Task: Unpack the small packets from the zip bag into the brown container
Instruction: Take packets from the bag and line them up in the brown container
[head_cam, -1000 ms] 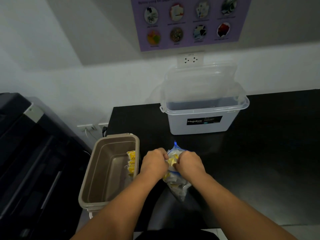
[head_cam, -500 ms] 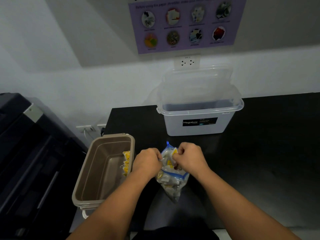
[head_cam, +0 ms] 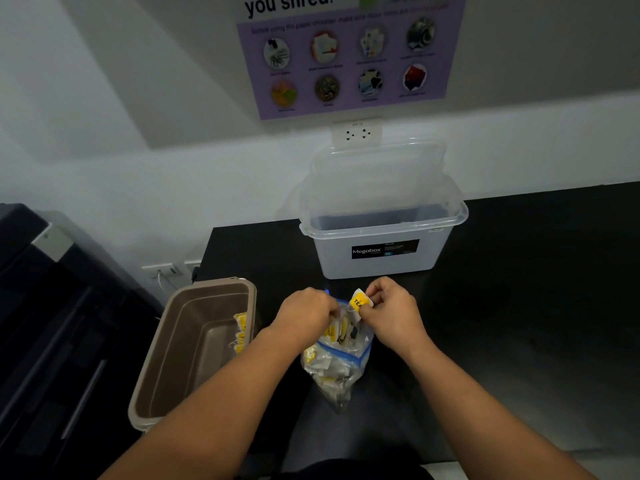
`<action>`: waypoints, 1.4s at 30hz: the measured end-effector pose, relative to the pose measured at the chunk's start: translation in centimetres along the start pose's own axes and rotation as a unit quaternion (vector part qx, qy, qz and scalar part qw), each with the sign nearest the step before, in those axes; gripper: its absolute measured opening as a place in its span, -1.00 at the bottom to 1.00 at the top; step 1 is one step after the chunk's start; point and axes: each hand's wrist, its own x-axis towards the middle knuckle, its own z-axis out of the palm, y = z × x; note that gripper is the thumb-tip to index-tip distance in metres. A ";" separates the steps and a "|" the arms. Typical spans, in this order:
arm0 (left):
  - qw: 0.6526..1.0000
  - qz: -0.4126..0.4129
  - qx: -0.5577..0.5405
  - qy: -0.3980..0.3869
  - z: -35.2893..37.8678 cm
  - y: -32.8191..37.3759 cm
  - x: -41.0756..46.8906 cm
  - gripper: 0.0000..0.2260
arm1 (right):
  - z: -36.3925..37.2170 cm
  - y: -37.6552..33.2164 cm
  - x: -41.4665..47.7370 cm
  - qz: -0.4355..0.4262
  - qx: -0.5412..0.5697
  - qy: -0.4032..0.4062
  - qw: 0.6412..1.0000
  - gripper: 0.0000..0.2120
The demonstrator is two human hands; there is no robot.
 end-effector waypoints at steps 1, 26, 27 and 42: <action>1.000 0.019 0.016 -0.018 0.0 0.0 0.2 -0.77 | -0.2 0.0 0.1 0.001 0.005 0.005 1.000 -0.75; 0.957 0.025 -0.289 0.009 -3.5 -1.3 -0.7 -0.85 | -0.5 -0.1 0.7 0.004 0.070 0.028 0.997 -0.86; 0.951 0.022 -0.308 0.025 -3.8 -1.6 -1.2 -0.83 | -0.4 -0.4 0.7 0.001 0.078 0.028 0.997 -0.88; 0.923 -0.163 -0.305 0.169 -7.7 -13.0 -12.7 -0.90 | 4.9 -9.4 -2.0 -0.106 0.081 -0.089 0.987 -0.92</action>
